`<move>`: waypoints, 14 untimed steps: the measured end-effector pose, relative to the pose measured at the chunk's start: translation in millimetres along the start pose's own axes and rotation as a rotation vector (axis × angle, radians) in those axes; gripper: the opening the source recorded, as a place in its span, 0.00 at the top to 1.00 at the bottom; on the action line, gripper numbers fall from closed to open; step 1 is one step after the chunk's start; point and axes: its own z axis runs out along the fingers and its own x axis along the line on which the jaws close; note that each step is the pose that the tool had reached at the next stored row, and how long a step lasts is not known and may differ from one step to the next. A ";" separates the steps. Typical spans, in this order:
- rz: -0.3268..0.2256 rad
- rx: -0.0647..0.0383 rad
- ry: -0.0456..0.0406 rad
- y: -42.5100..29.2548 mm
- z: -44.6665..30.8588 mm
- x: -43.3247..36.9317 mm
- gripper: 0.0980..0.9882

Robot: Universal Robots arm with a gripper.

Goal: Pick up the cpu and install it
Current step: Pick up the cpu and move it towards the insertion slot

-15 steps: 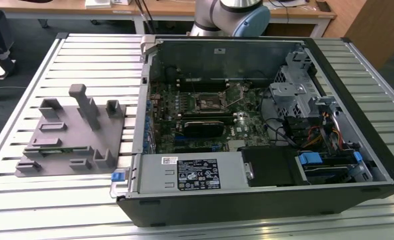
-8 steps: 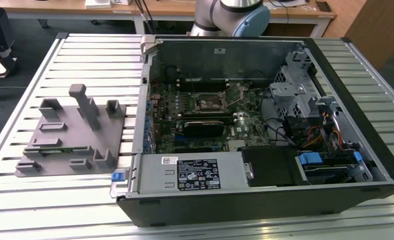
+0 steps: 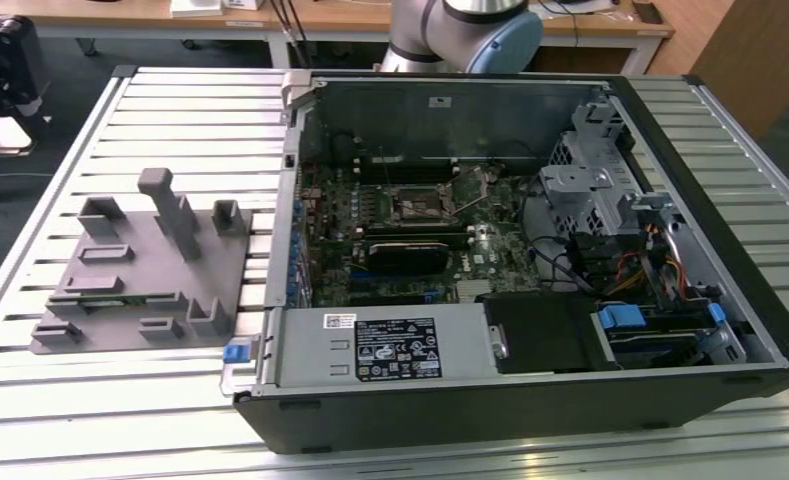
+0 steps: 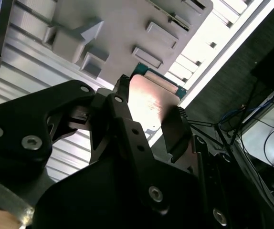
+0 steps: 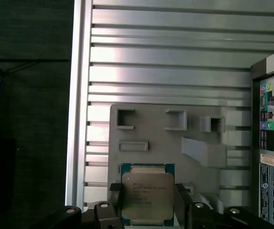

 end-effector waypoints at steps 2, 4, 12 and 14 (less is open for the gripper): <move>0.000 0.000 0.0005 -0.1 0.3 -9.0 0.52; 0.000 0.000 0.0010 -0.2 0.5 -18.0 0.52; 0.000 -0.001 0.0019 0.2 1.7 -59.0 0.52; 0.000 -0.001 0.0023 0.3 2.1 -67.9 0.52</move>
